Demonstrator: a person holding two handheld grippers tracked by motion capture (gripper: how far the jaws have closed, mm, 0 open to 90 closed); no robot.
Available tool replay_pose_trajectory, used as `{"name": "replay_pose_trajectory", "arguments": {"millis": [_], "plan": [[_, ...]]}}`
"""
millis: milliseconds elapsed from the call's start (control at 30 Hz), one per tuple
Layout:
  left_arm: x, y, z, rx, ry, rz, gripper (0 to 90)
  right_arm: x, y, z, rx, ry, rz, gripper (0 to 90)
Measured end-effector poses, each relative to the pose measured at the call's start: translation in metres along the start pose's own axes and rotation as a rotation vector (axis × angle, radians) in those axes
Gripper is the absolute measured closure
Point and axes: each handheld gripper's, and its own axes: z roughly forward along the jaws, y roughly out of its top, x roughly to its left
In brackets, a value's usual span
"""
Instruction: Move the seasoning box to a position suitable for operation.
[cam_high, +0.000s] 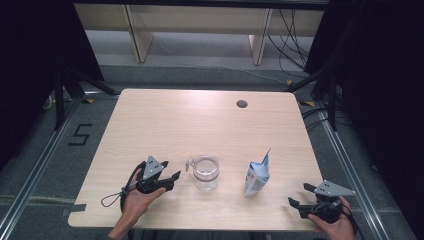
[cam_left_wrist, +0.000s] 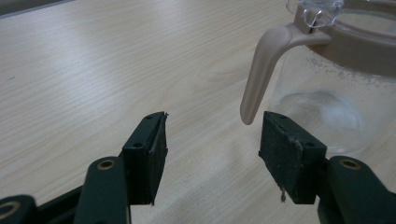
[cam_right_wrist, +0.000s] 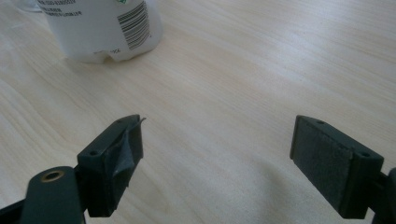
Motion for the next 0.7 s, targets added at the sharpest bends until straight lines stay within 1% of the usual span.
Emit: {"name": "replay_pose_trajectory", "arguments": {"millis": [33, 100, 167, 200, 233, 267, 300, 333, 367, 400, 433, 467, 533, 567, 700], "plan": [[0.0, 0.001, 0.003, 0.005, -0.005, 0.021, 42.1, 0.0, 0.0, 0.0, -0.001, 0.0, -0.001, 18.0], [-0.001, 0.001, 0.005, 0.005, -0.011, 0.015, 43.1, -0.001, 0.0, 0.0, -0.016, -0.007, -0.022, 18.0], [-0.002, 0.002, 0.007, 0.003, -0.014, 0.012, 43.6, -0.001, 0.0, 0.001, -0.016, -0.006, -0.022, 18.0], [-0.002, 0.003, 0.009, 0.0, -0.017, 0.03, 45.1, 0.002, 0.0, 0.0, -0.012, -0.007, 0.009, 18.0], [-0.004, 0.004, 0.01, 0.004, -0.013, 0.019, 45.6, -0.001, 0.0, 0.001, -0.018, -0.011, -0.027, 18.0], [-0.004, 0.004, 0.01, 0.004, -0.013, 0.019, 46.5, -0.001, 0.0, 0.001, -0.018, -0.011, -0.027, 18.0], [-0.004, 0.005, 0.012, 0.004, -0.018, 0.033, 47.4, -0.001, 0.001, 0.0, -0.012, -0.019, -0.027, 18.1], [-0.004, 0.005, 0.012, 0.005, -0.012, 0.031, 48.0, -0.001, 0.001, 0.0, -0.011, -0.016, -0.021, 18.1], [-0.004, 0.006, 0.014, 0.001, -0.024, 0.049, 48.9, -0.001, 0.001, 0.0, -0.019, -0.024, -0.036, 18.1], [-0.004, 0.006, 0.015, -0.002, -0.023, 0.048, 49.7, -0.001, 0.001, 0.0, -0.017, -0.017, -0.028, 18.1], [-0.005, 0.006, 0.015, 0.004, -0.021, 0.042, 50.5, -0.001, 0.001, 0.0, -0.018, -0.017, -0.029, 18.1], [-0.004, 0.007, 0.016, 0.007, -0.023, 0.053, 51.1, -0.001, 0.001, 0.0, -0.018, -0.018, -0.03, 18.1], [-0.005, 0.007, 0.017, 0.002, -0.025, 0.053, 52.9, -0.001, 0.001, 0.0, -0.02, -0.018, -0.033, 18.1], [-0.005, 0.008, 0.018, 0.006, -0.021, 0.065, 53.5, -0.001, 0.001, 0.0, -0.02, -0.017, -0.034, 18.1], [-0.005, 0.008, 0.018, 0.003, -0.019, 0.069, 57.0, -0.001, 0.001, 0.0, -0.02, -0.019, -0.036, 18.1]]}}
